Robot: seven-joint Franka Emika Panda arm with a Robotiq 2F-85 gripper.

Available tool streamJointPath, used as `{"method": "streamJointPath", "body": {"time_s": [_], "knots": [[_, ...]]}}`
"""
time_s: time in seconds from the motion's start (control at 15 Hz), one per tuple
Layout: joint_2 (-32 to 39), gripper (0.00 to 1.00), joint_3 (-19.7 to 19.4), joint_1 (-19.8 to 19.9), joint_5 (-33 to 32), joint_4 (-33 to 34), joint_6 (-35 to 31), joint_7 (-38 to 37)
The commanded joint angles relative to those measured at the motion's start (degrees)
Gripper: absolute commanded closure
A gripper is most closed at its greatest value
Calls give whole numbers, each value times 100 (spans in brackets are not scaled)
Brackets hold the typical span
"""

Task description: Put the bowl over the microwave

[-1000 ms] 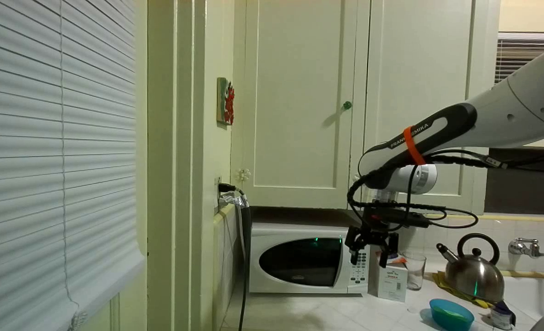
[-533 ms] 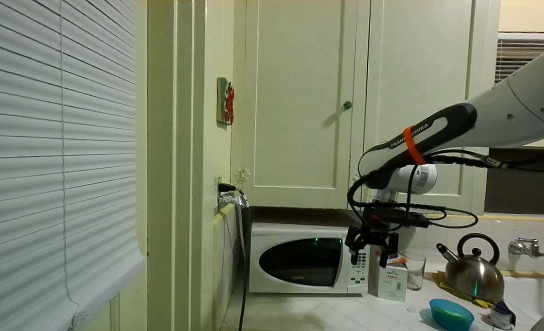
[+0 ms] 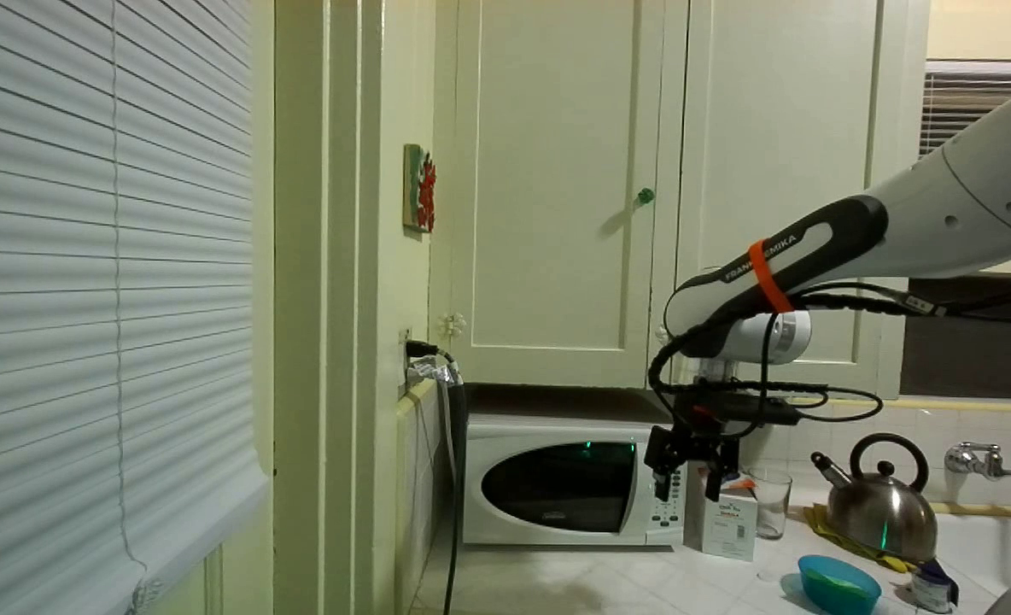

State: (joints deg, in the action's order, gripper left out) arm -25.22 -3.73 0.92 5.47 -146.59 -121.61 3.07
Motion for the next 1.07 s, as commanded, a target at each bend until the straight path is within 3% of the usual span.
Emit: {"method": "streamJointPath", "body": {"time_s": [0.0,0.33,0.4,0.47,0.73,1.0], "knots": [[-368,0,194,22,-627,-675,-428,385],[-804,0,385,221,-1283,-1503,-1424,-163],[-446,0,337,316,-1329,-1058,-1429,-215],[-489,0,312,419,-1419,-1144,-1563,-269],[-313,0,-210,853,-1469,-1069,-1621,111],[79,0,-478,1468,-1840,-1078,-1637,-80]]}}
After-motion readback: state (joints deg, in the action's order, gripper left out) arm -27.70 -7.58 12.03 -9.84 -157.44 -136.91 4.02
